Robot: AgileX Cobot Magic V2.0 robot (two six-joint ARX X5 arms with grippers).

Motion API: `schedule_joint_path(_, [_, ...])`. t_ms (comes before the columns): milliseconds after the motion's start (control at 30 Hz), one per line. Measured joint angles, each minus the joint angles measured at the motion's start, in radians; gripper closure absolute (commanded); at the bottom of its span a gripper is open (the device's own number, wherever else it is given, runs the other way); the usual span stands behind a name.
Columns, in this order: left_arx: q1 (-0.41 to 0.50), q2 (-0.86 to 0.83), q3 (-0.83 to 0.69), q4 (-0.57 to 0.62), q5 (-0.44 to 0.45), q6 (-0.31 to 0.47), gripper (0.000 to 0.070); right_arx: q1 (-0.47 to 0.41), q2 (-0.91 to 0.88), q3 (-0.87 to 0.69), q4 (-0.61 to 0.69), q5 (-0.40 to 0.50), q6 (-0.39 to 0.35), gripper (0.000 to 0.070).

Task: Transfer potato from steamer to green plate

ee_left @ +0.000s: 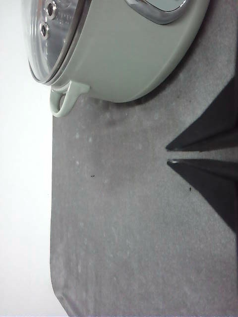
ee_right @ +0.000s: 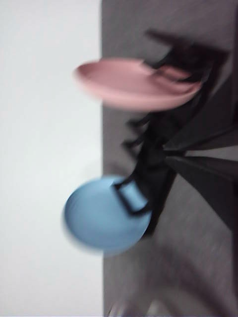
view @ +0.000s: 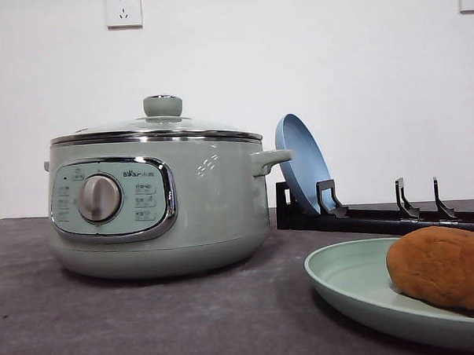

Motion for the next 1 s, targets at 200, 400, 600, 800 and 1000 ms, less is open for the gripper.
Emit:
schedule_joint_path(200, [0.0,0.0,0.0,0.0,0.0,0.0,0.0678,0.001,-0.086,-0.152,0.007,0.101,-0.004,0.069])
schedule_joint_path(400, [0.0,0.0,0.0,0.0,0.0,0.0,0.0678,0.002,-0.138,-0.228,0.019,0.113,-0.004,0.069])
schedule_joint_path(600, [0.0,0.0,0.0,0.0,0.0,0.0,0.0678,0.002,-0.138,-0.247,0.005,0.104,-0.004,0.069])
schedule_joint_path(800, [0.0,0.0,0.0,0.0,0.0,0.0,0.0678,0.002,-0.138,-0.246,0.007,0.104,-0.005,0.069])
schedule_joint_path(1000, [0.0,0.0,0.0,0.0,0.0,0.0,0.0678,0.002,-0.138,-0.247,0.007,0.105,-0.005,0.069])
